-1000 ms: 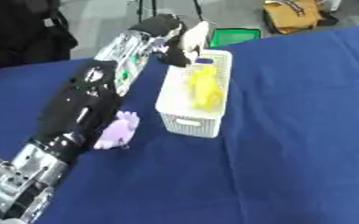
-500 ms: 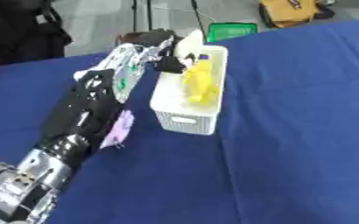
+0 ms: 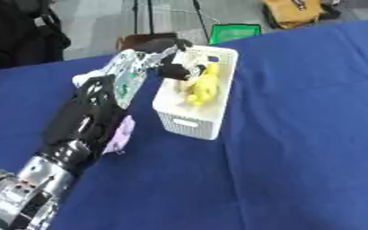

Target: Pick up objects on the table and place them in the box.

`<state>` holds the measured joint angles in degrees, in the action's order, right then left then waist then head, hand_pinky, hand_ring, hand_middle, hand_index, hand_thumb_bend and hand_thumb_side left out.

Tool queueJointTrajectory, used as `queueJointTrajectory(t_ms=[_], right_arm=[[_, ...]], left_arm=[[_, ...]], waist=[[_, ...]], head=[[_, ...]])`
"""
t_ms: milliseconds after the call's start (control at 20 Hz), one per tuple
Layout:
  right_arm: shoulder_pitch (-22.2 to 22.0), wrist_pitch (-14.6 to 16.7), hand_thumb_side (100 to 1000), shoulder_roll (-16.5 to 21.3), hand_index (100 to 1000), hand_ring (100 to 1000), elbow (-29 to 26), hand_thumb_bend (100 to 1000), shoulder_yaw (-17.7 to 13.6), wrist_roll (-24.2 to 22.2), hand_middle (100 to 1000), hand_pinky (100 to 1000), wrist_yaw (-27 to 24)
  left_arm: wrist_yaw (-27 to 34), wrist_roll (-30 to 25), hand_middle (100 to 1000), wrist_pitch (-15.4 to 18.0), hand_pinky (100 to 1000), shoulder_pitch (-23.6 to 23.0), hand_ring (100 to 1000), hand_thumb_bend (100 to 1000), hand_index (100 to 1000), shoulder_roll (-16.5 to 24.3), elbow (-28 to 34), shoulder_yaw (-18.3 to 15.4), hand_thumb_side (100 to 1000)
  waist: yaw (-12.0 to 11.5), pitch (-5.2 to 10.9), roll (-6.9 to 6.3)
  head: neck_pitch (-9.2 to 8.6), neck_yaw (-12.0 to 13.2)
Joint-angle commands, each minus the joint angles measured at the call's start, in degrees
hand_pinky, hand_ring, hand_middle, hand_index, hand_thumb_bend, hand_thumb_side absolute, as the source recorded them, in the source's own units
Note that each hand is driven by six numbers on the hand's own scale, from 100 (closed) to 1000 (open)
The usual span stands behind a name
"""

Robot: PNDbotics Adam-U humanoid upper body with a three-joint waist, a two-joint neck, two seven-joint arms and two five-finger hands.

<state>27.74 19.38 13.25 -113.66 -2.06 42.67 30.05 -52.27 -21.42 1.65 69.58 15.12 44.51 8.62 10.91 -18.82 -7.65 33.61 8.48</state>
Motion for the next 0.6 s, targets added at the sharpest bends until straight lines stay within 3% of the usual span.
queueJointTrajectory(t_ms=[50,400,600], right_arm=[[0.8,0.2,862,0.4,752,842,-0.9,100,0.1,0.2,666,821,-0.4],[0.2,-0.1,861,0.3,752,842,-0.9,100,0.1,0.1,666,821,-0.4],[-0.6,-0.3,861,0.3,752,842,-0.9,100,-0.1,0.1,666,820,-0.3]], left_arm=[[-0.4,0.5,977,-0.2,696,1.0,827,390,1000,0.5,0.3,-0.7,806],[-0.1,-1.9,958,-0.7,693,1.5,820,373,1000,0.9,1.3,-0.7,801],[1.9,-3.9,891,-1.4,649,2.1,780,307,997,2.3,4.2,-1.1,794]], waist=[[0.0,0.98,0.42],[-0.7,1.63,0.76],[-1.8,2.65,1.09]], head=[[-0.69,0.0],[0.33,-0.1],[1.20,-0.6]])
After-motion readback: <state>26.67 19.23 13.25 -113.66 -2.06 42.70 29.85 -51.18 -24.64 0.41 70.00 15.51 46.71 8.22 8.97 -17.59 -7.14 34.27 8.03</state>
